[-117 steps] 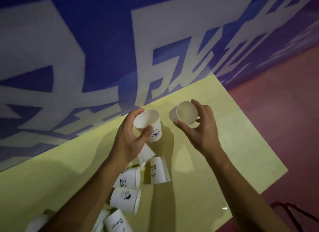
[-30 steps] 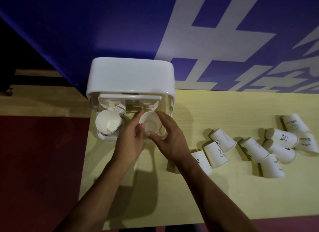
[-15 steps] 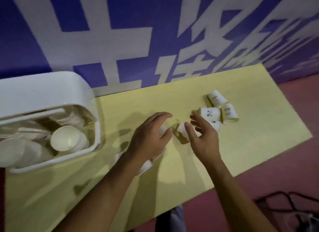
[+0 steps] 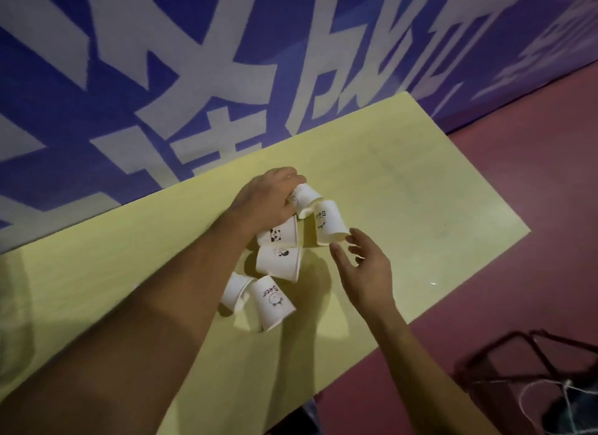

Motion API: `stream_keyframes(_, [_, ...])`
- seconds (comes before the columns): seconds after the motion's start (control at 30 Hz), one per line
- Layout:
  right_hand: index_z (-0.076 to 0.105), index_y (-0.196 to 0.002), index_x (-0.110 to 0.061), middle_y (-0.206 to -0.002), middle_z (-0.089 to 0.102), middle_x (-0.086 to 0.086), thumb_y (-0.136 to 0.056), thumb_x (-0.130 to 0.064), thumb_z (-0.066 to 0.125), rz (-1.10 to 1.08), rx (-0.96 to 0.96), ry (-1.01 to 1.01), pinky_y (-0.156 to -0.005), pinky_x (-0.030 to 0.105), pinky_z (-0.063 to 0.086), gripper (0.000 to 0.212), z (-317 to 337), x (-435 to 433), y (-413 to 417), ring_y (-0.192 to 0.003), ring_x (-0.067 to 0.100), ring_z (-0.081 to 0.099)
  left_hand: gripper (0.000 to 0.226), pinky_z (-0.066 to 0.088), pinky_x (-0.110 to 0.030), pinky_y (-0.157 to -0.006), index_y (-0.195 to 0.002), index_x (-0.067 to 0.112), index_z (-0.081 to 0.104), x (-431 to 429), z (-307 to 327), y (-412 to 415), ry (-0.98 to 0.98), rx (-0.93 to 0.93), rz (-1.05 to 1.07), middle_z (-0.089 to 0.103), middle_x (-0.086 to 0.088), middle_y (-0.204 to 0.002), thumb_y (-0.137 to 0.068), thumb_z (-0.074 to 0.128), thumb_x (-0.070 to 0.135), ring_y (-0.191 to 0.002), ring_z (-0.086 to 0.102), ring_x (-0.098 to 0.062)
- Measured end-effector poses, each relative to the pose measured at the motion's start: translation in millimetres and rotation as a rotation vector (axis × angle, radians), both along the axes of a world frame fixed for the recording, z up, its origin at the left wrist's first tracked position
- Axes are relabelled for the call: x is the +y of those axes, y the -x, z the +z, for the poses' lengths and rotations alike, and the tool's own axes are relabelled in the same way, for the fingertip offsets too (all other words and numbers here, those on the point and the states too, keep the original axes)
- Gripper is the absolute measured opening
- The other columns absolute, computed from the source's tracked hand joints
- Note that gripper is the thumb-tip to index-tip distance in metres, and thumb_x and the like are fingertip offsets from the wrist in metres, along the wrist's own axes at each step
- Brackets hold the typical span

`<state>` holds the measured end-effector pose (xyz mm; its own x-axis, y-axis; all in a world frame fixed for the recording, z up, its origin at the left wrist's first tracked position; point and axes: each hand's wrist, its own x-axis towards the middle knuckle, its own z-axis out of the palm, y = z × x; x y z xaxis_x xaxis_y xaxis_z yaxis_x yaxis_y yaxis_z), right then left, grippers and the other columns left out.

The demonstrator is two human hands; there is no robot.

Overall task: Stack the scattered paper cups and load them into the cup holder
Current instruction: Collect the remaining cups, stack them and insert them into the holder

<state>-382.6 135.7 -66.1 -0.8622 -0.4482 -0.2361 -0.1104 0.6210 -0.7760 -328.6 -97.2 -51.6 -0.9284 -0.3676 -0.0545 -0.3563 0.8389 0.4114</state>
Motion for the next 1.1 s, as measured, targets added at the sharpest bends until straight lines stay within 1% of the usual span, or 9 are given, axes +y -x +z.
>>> stream_keyframes(0.07, [0.052,-0.145,-0.017,-0.137,0.062,-0.001,-0.089,-0.049,0.073,-0.021,-0.011,-0.058,-0.093,0.035,0.053,0.068,-14,-3,14,-0.114,0.017,0.062,0.058,0.037,-0.04,-0.112,-0.148,0.029,0.05,-14,-7,31,0.071,-0.095,-0.118,0.044,0.003,-0.157,-0.093,0.067,0.032,-0.141,0.042,-0.019])
stream_keyframes(0.17, [0.044,-0.15,-0.012,-0.143,0.053,0.006,-0.082,-0.061,0.074,-0.051,-0.044,-0.122,-0.105,0.044,0.048,0.089,-29,-15,25,-0.13,0.025,0.052,0.063,0.041,-0.045,-0.11,-0.148,0.034,0.048,-24,-19,59,0.179,-0.221,-0.269,0.043,0.001,-0.157,-0.088,0.068,0.042,-0.14,0.042,-0.022])
stream_keyframes(0.27, [0.04,-0.149,-0.004,-0.142,0.049,0.014,-0.077,-0.067,0.076,-0.078,-0.084,-0.215,-0.105,0.045,0.042,0.102,-41,-32,31,-0.135,0.034,0.045,0.073,0.041,-0.048,-0.11,-0.152,0.037,0.042,-25,-31,70,0.135,-0.349,-0.299,0.034,-0.001,-0.162,-0.085,0.072,0.048,-0.142,0.037,-0.025])
stream_keyframes(0.43, [0.051,-0.125,-0.003,-0.127,0.05,0.013,-0.078,-0.068,0.073,-0.125,-0.079,-0.32,-0.092,0.048,0.047,0.084,-62,-50,36,-0.124,0.038,0.047,0.081,0.03,-0.04,-0.116,-0.155,0.034,0.037,-29,-41,81,0.189,-0.433,-0.501,0.031,0.003,-0.164,-0.085,0.075,0.047,-0.144,0.032,-0.022])
stream_keyframes(0.67, [0.051,-0.124,-0.004,-0.114,0.059,0.01,-0.08,-0.051,0.08,-0.193,-0.141,-0.12,-0.085,0.04,0.051,0.071,-64,-44,47,-0.11,0.033,0.058,0.09,0.045,-0.041,-0.101,-0.156,0.036,0.028,-22,-48,100,0.406,-0.48,-0.594,0.053,0.004,-0.144,-0.082,0.077,0.054,-0.125,0.053,-0.023])
stream_keyframes(0.77, [0.048,-0.137,-0.007,-0.125,0.06,0.009,-0.081,-0.047,0.081,-0.205,-0.135,-0.043,-0.089,0.035,0.05,0.077,-57,-35,58,-0.114,0.027,0.059,0.081,0.049,-0.039,-0.088,-0.149,0.031,0.038,-22,-44,101,0.368,-0.471,-0.538,0.057,0.003,-0.137,-0.081,0.077,0.052,-0.116,0.058,-0.023])
stream_keyframes(0.87, [0.047,-0.143,-0.013,-0.13,0.057,0.003,-0.077,-0.052,0.083,-0.167,-0.066,0.04,-0.093,0.034,0.052,0.084,-41,-25,68,-0.118,0.022,0.058,0.078,0.049,-0.036,-0.08,-0.144,0.026,0.042,-24,-20,91,0.204,-0.378,-0.342,0.057,0.003,-0.134,-0.079,0.079,0.049,-0.111,0.059,-0.022])
stream_keyframes(1.0, [0.048,-0.138,-0.023,-0.125,0.054,-0.006,-0.076,-0.053,0.085,-0.061,0.061,0.147,-0.09,0.044,0.056,0.079,-8,-18,67,-0.114,0.016,0.057,0.086,0.048,-0.033,-0.089,-0.145,0.032,0.04,-19,24,36,-0.148,-0.078,0.106,0.048,0.012,-0.141,-0.075,0.086,0.05,-0.114,0.052,-0.012])
stream_keyframes(1.1, [0.048,-0.142,-0.025,-0.126,0.05,-0.01,-0.076,-0.05,0.086,0.083,0.143,0.178,-0.092,0.038,0.054,0.08,26,-32,47,-0.113,0.008,0.052,0.079,0.046,-0.03,-0.091,-0.138,0.033,0.048,-13,46,-42,-0.296,0.17,0.345,0.05,0.015,-0.132,-0.071,0.089,0.047,-0.114,0.05,-0.006])
